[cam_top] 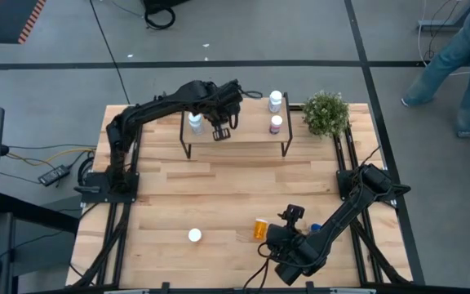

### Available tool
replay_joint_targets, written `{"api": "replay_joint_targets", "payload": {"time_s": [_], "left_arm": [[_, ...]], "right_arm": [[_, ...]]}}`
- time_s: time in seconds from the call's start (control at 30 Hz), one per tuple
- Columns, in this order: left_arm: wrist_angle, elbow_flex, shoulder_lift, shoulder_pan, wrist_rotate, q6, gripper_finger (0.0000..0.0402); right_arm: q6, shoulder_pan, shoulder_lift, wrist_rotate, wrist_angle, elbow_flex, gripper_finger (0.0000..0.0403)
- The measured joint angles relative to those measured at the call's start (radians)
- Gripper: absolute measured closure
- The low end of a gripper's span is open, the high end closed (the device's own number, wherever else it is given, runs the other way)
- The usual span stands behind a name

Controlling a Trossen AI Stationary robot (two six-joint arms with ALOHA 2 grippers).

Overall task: Pick and place medicine bottles onto shelf by color
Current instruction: Put the white pill bottle on the shelf, then put the left yellow pill bottle on the shelf

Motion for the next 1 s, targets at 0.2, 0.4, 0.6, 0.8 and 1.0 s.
{"api": "replay_joint_targets", "payload": {"time_s": [0.2,0.4,0.6,0.8,1.0], "left_arm": [[-0.112,0.001,-0.047,-0.155,0.034,-0.117,0.0398],[-0.246,0.001,-0.055,-0.363,0.062,-0.26,0.0385],[-0.213,0.001,-0.055,-0.556,0.06,-0.362,0.0394],[-0.201,0.0,-0.059,-0.72,-0.012,-0.485,0.0393],[-0.078,-0.098,-0.076,-0.887,-0.11,-0.615,0.0387]], "right_arm": [[0.01,-0.002,0.0,0.047,0.0,0.0,0.0091],[0.09,-0.008,0.0,0.055,-0.085,0.0,0.0091],[0.195,-0.017,-0.011,0.163,-0.231,-0.012,0.0091],[0.105,-0.037,-0.048,0.197,-0.236,-0.005,0.0091],[0.104,-0.039,-0.145,0.248,-0.223,-0.005,0.0091]]}}
